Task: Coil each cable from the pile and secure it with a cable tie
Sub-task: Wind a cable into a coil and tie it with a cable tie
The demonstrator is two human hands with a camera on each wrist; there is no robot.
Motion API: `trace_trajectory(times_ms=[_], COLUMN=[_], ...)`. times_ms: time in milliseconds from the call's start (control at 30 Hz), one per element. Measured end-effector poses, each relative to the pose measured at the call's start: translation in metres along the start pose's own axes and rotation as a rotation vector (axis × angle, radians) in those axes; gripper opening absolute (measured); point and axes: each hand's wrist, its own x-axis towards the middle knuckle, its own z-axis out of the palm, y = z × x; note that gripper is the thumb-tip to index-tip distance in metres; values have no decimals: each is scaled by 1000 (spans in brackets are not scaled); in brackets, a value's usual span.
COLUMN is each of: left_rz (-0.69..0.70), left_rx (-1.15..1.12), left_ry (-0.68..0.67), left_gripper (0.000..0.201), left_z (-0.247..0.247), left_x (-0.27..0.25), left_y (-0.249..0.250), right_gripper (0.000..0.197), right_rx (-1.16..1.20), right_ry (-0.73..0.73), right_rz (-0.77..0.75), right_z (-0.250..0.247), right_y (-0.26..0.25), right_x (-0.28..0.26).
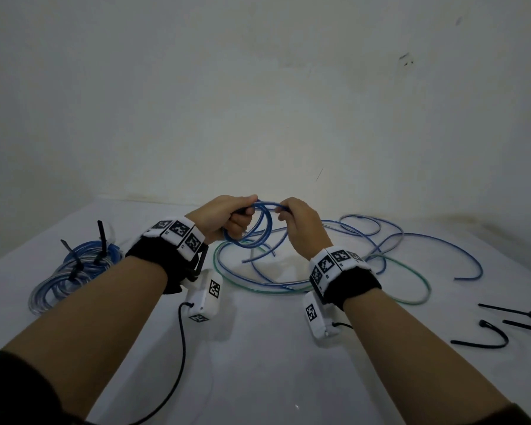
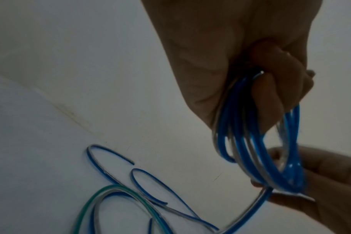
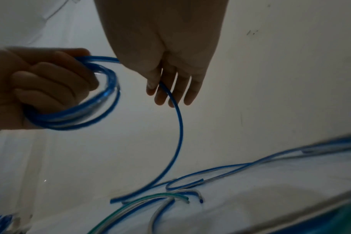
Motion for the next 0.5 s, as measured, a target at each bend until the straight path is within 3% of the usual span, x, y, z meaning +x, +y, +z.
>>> trace_trajectory(times_ms=[133,300,433,500], left_rz=[18,140,246,286], left_rx=[-129,-436,-498,-442], left_ry=[-69,-72,-48,-18], left_gripper=[40,50,41,35], left_z=[-7,-10,-4,3], left_x=[-1,2,6,7], left_y=[4,4,2,-1], right_gripper=[19,22,6,10], right_rx=[19,49,362,557], right_ry=[104,-6,-33,-26], right_rz=[126,292,451,526], right_z=[-2,-7,-1,1], right_y=[18,18,3,-8], right_x=[1,-8,-12,-10])
